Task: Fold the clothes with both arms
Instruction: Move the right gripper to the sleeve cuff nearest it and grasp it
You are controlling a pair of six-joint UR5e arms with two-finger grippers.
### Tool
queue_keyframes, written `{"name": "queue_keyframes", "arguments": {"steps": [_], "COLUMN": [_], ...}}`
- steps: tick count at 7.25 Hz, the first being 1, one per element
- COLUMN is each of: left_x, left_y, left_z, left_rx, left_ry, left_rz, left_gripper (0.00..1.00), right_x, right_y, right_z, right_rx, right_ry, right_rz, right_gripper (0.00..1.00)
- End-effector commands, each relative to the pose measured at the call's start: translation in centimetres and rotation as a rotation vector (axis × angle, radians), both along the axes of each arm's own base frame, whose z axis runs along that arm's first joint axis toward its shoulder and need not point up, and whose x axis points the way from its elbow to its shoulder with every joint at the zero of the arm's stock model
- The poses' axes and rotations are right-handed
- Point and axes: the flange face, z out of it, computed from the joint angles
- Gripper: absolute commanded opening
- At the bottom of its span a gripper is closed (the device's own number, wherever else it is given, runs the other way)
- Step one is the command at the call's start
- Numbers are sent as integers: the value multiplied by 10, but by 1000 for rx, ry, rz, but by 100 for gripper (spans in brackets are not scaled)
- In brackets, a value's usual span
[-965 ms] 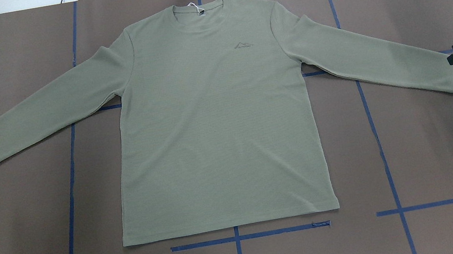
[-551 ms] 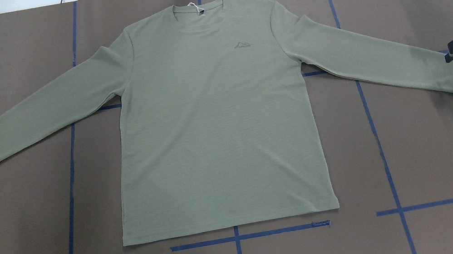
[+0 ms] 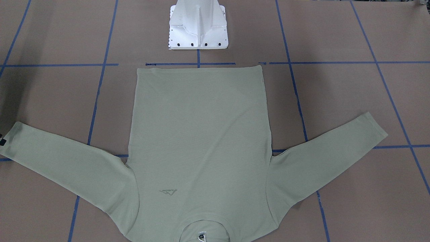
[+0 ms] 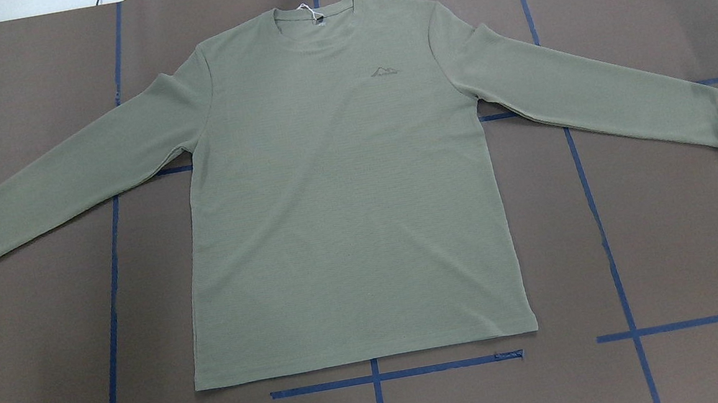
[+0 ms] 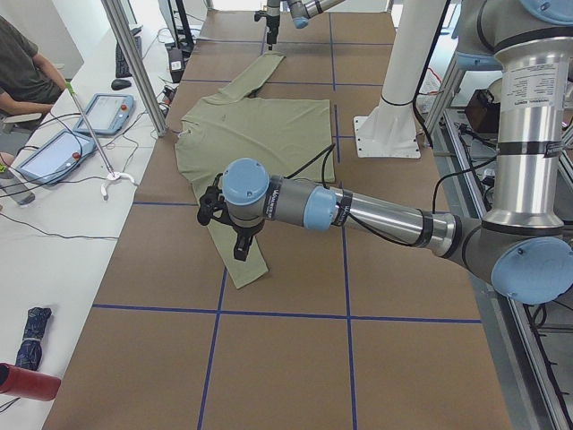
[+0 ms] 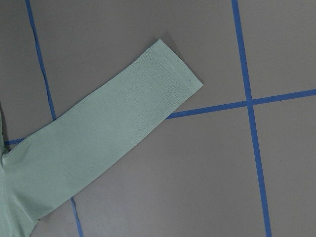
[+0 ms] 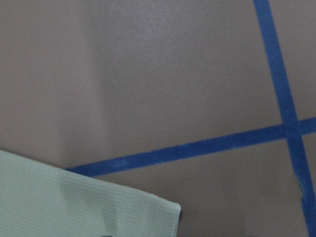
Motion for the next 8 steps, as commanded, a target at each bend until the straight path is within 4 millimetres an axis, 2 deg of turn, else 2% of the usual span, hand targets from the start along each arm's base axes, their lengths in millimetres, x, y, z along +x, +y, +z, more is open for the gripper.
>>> {"name": "queue_keyframes", "arguments": {"steps": [1, 2, 5, 6, 7, 8], "left_x": [0, 0, 0, 0, 0, -1], "left_y": [0, 0, 1, 1, 1, 2], "left_z": [-2, -2, -4, -5, -7, -10], "left_rx": [3, 3, 8, 11, 14, 17], "left_ry": [0, 0, -1, -1, -1, 0], "left_rz": [0, 0, 0, 0, 0, -3], "left_gripper": [100, 100, 100, 100, 100, 100], "right_x": [-6, -7, -6, -7, -7, -7], "right_y": [-16, -18, -16, -16, -15, -15], "right_z": [-9, -11, 0, 0, 1, 2], "right_rx": [14, 21, 7, 5, 4, 1], "right_ry": [-7, -8, -1, 0, 0, 1], "right_rz": [1, -1, -5, -6, -7, -7], "right_gripper": [88, 86, 83, 79, 64, 54]}}
